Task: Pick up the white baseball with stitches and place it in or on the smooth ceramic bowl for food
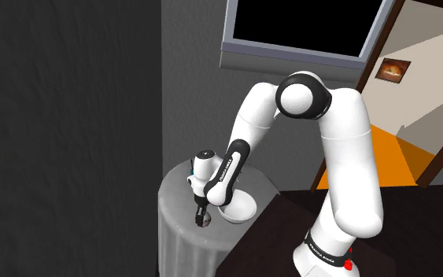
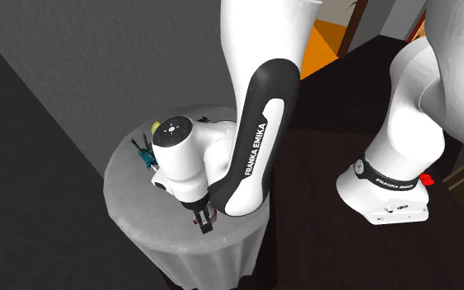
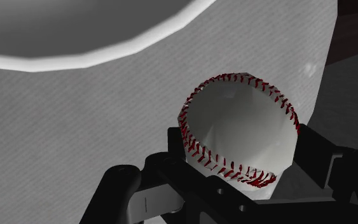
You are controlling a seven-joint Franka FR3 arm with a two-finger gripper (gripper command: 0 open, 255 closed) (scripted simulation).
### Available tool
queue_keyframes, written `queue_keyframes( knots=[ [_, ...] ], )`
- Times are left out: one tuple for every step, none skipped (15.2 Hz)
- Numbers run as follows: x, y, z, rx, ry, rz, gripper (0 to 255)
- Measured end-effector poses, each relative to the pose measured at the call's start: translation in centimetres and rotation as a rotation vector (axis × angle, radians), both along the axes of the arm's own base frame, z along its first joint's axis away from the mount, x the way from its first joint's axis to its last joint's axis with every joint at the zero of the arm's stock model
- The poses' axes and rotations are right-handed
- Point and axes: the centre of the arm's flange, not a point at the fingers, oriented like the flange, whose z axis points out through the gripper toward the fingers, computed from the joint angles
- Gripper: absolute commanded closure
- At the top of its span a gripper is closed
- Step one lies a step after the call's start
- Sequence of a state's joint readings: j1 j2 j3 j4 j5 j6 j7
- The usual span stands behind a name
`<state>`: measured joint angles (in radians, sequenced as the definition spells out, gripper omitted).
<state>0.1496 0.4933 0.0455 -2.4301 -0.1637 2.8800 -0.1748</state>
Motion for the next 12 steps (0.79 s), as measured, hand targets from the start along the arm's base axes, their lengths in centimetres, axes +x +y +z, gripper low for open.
queue_keyframes(
  knots=[
    [0.0, 0.0, 0.0, 0.000, 0.000, 0.000, 255],
    [0.0, 0.0, 0.0, 0.000, 0.000, 0.000, 255],
    [0.0, 0.0, 0.0, 0.000, 0.000, 0.000, 255],
    [0.0, 0.0, 0.0, 0.000, 0.000, 0.001, 255],
    [0.0, 0.0, 0.0, 0.000, 0.000, 0.001, 255],
    [0.0, 0.0, 0.0, 0.000, 0.000, 0.001, 255],
    [0.0, 0.0, 0.0, 0.000, 0.000, 0.001, 255],
    [0.0, 0.0, 0.3, 0.000, 0.000, 0.000, 255],
    [0.0, 0.0, 0.7, 0.000, 0.000, 0.000, 255],
    [0.0, -0.1, 1.1, 0.000, 0.000, 0.000, 255],
    [0.0, -0.1, 1.6, 0.000, 0.000, 0.000, 255],
    [0.0, 0.0, 2.2, 0.000, 0.000, 0.000, 255]
  ],
)
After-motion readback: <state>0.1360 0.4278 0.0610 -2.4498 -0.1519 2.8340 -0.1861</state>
